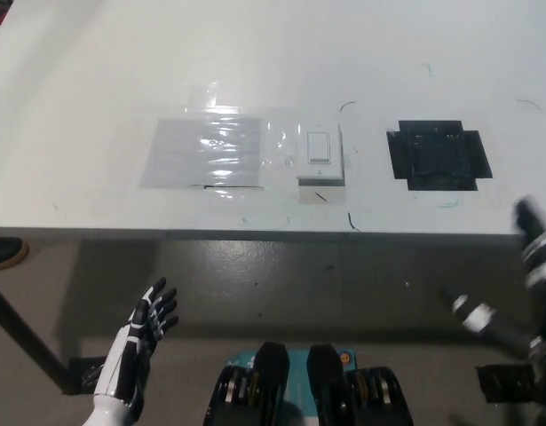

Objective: A white switch is kept at the centre of the table close to the robot and the robot uses its right hand to press it to turn it on

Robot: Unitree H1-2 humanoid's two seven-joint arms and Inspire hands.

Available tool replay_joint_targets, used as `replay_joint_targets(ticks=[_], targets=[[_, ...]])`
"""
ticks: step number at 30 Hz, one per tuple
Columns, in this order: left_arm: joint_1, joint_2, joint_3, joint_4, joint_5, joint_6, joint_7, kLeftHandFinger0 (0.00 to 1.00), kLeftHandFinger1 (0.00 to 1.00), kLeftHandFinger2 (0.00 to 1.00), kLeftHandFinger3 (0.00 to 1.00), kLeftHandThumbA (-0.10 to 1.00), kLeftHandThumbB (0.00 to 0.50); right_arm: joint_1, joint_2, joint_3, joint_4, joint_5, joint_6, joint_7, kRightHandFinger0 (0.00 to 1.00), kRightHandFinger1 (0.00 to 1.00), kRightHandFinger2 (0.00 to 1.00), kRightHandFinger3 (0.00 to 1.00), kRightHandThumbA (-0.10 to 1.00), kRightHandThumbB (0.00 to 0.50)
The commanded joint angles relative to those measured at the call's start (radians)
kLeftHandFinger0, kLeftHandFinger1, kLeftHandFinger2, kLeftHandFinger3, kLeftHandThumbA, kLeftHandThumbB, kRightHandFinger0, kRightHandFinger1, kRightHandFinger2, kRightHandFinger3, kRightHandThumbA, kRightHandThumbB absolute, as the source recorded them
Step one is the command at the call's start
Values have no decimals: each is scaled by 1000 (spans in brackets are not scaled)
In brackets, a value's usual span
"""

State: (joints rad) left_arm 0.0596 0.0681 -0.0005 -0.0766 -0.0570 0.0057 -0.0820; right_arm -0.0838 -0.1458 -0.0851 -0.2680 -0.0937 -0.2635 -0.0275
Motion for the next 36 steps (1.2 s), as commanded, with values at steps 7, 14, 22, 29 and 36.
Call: replay_joint_targets(ticks=[7,14,22,29,36], targets=[[-6,3,0,-64,-23,-21,-14,1000,1000,1000,1000,1000,29,-551,-388,-38,-85,120,457,196,1000,1000,1000,1000,1000,246],[-10,8,-2,-64,-12,-18,-14,1000,1000,1000,1000,1000,40,-848,-475,134,114,51,551,384,1000,1000,1000,1000,1000,272],[-10,16,-1,-59,-13,-29,-18,1000,1000,1000,1000,1000,48,-1021,-464,321,304,-19,602,505,1000,1000,1000,1000,1000,239],[-8,17,1,-54,-21,-31,-21,1000,1000,1000,1000,1000,35,-1116,-448,480,465,-117,525,564,1000,1000,1000,1000,1000,319],[-13,15,-2,-49,-16,-31,-21,1000,1000,1000,1000,1000,37,-1116,-401,557,544,-173,496,565,1000,1000,1000,1000,1000,282]])
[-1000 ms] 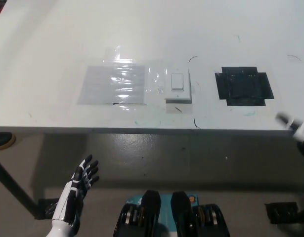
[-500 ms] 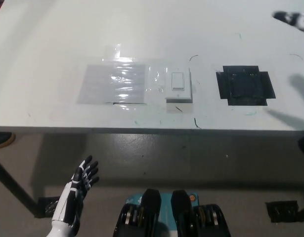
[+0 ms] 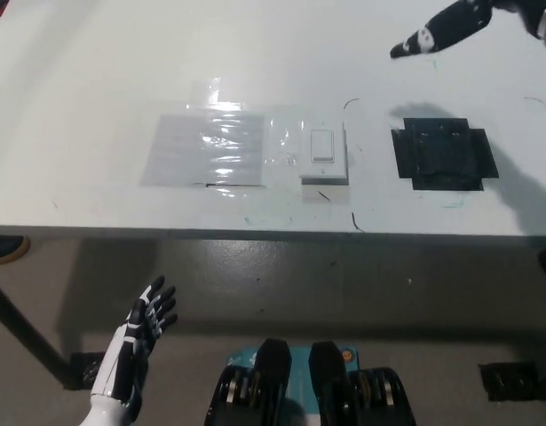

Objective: A white switch is kept at the centre of the table close to the robot and the robot uses its right hand to press it to turn it on

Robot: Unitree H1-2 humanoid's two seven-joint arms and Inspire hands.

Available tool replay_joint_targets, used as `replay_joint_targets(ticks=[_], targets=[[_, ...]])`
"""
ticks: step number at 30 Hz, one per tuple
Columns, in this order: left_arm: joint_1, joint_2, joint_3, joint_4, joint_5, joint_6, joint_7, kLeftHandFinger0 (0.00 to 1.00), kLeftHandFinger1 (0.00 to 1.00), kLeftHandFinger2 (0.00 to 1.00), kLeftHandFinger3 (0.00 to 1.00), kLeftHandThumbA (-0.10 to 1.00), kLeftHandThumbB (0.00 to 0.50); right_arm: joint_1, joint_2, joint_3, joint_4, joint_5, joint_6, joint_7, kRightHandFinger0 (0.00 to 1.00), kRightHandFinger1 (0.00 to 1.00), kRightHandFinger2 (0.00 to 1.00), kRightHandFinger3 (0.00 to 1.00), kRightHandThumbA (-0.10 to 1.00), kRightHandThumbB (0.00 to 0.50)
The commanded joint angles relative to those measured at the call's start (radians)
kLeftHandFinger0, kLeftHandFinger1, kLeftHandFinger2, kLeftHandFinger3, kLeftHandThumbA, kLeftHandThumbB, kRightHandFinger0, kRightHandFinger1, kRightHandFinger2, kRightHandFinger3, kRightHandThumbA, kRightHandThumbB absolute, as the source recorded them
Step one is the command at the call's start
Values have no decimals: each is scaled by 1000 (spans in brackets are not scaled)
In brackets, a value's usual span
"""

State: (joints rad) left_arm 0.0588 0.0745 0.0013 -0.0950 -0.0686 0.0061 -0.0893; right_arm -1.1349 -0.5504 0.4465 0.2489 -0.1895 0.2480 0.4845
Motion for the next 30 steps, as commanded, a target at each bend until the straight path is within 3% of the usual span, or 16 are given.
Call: replay_joint_targets(ticks=[1,3,12,15,21,23,24,30], targets=[[-12,8,-3,-32,-6,-28,-13,1000,1000,1000,1000,1000,42,-61,18,38,45,-89,-32,51,1000,1000,1000,1000,1000,295],[-8,7,-3,-31,-6,-29,-13,1000,1000,1000,1000,1000,49,-59,41,66,87,-111,-41,55,1000,1000,1000,1000,1000,324],[-11,8,-3,-33,-8,-31,-14,1000,1000,1000,1000,1000,45,-65,114,110,224,-165,-107,51,1000,1000,1000,1000,1000,339],[-10,5,-2,-32,-7,-31,-11,1000,1000,1000,1000,1000,51,-71,136,129,260,-192,-129,54,1000,1000,1000,1000,1000,321],[-16,7,-2,-35,-4,-25,-10,1000,1000,1000,1000,1000,51,-80,179,142,301,-225,-130,58,1000,1000,1000,1000,1000,335],[-16,9,-2,-40,5,-19,-6,1000,1000,1000,1000,1000,52,-88,190,158,322,-246,-170,62,1000,1000,1000,1000,1000,311],[-17,10,-2,-38,9,-25,-6,1000,1000,1000,1000,1000,44,-90,194,167,326,-258,-179,66,1000,1000,1000,1000,1000,323],[-22,12,-1,-33,-8,-27,-16,1000,1000,1000,1000,1000,38,-77,229,173,345,-288,-156,56,1000,1000,1000,1000,1000,321]])
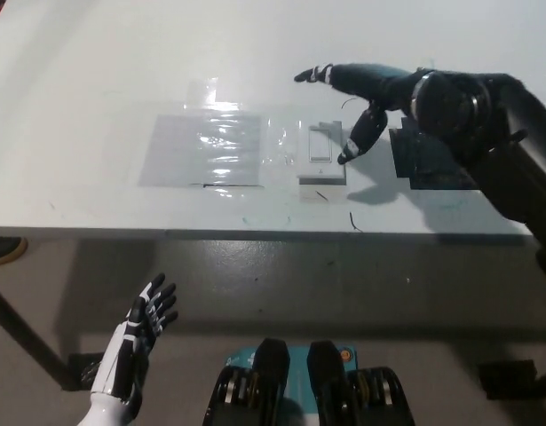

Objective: A white switch is kept at the centre of the table close to the robot and the robot uses its right hand to press it to turn it on

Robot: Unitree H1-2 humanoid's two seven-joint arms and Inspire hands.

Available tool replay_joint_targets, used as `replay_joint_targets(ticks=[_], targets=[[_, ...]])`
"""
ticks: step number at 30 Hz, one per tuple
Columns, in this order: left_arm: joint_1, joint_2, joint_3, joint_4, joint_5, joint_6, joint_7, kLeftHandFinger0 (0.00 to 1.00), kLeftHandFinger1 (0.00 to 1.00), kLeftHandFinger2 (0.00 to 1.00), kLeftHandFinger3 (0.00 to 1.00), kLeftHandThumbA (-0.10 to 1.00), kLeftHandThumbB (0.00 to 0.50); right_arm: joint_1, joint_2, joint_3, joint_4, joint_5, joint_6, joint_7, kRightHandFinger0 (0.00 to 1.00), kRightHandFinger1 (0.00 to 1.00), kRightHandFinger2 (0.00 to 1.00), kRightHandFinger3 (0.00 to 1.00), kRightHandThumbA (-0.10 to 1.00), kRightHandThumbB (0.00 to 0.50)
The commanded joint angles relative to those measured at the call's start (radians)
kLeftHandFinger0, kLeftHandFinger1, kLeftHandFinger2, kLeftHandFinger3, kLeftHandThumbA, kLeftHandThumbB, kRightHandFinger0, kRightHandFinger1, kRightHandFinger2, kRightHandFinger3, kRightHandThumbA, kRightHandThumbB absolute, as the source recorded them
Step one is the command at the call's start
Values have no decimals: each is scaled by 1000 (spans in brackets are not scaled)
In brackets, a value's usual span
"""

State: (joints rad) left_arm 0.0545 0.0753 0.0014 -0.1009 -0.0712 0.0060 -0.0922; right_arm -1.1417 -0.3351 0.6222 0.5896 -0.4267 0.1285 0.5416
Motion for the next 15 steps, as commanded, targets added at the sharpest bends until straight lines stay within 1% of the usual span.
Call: replay_joint_targets(ticks=[1,3,5,7,8,10,13,15], targets=[[-18,11,0,-26,-7,-29,-13,1000,1000,1000,1000,1000,33,-69,18,-1,8,-57,-36,-3,1000,1000,1000,1000,1000,321],[-19,10,2,-24,-10,-34,-13,1000,1000,1000,1000,1000,14,-65,32,4,15,-73,-21,1,1000,1000,1000,1000,1000,341],[-19,3,6,-30,-19,-26,-9,1000,1000,1000,1000,1000,16,-65,39,4,24,-78,-17,7,1000,1000,1000,1000,1000,344],[-19,12,-1,-30,-10,-28,-16,1000,1000,1000,1000,1000,14,-62,46,5,32,-83,-21,6,1000,1000,1000,1000,1000,333],[-19,9,1,-33,-10,-23,-12,1000,1000,1000,1000,1000,26,-58,55,5,51,-86,-32,-3,1000,1000,1000,1000,1000,342],[-19,10,3,-35,-19,-15,-16,1000,1000,1000,1000,1000,37,-51,61,5,57,-96,-36,-8,1000,1000,1000,1000,1000,337],[-19,13,1,-38,-15,-18,-18,1000,1000,1000,1000,1000,23,-36,67,2,74,-102,-43,-14,1000,1000,1000,1000,1000,325],[-19,12,2,-39,-17,-16,-18,1000,1000,1000,1000,1000,28,-32,68,2,78,-104,-43,-14,1000,1000,1000,1000,1000,322]])
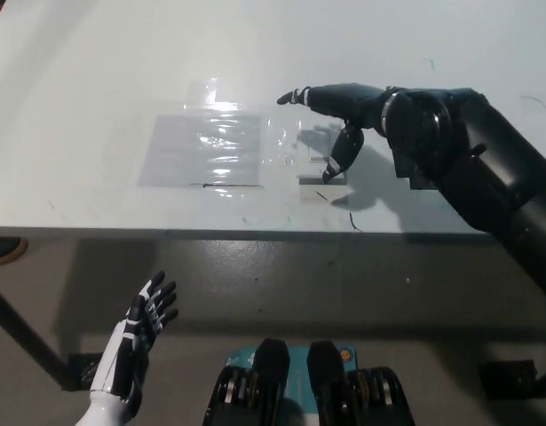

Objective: A white switch is kept at the centre of the table close to the robot and the robot uses its right hand to press it to turn it on

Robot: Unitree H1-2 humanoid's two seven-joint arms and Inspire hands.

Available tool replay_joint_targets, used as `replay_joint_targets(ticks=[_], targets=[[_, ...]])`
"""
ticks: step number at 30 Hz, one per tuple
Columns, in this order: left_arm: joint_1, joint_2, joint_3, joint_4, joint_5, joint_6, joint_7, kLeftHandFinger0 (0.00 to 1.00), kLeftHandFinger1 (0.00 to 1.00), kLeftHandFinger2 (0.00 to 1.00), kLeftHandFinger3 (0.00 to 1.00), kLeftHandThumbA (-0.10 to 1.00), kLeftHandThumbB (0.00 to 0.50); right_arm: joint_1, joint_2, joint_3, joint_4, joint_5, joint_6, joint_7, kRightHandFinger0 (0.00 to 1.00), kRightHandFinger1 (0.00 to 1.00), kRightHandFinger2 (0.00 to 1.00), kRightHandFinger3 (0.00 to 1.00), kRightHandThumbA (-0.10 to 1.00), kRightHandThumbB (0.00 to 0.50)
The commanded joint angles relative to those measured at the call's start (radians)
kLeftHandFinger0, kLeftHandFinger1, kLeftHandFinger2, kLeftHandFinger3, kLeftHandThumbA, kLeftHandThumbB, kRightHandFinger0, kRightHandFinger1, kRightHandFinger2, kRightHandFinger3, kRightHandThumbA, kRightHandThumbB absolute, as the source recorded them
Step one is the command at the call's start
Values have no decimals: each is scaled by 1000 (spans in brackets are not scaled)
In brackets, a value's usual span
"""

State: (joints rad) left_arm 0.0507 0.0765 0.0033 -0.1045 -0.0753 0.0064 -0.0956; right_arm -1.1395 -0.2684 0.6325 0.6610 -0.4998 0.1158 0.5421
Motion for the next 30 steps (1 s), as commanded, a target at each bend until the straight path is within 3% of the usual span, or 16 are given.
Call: replay_joint_targets(ticks=[1,4,30], targets=[[-15,6,2,-39,-13,-12,-9,1000,1000,1000,1000,1000,16,-28,3,-7,11,-36,-21,-8,1000,1000,1000,1000,1000,337],[-17,6,2,-39,-3,-18,-4,1000,1000,1000,1000,1000,0,-19,9,-14,37,-32,-39,-18,1000,1000,1000,1000,1000,337],[-17,6,5,-38,-15,-7,-9,1000,1000,1000,1000,1000,9,81,-1,-12,34,-78,-65,-13,1000,1000,1000,1000,1000,364]])
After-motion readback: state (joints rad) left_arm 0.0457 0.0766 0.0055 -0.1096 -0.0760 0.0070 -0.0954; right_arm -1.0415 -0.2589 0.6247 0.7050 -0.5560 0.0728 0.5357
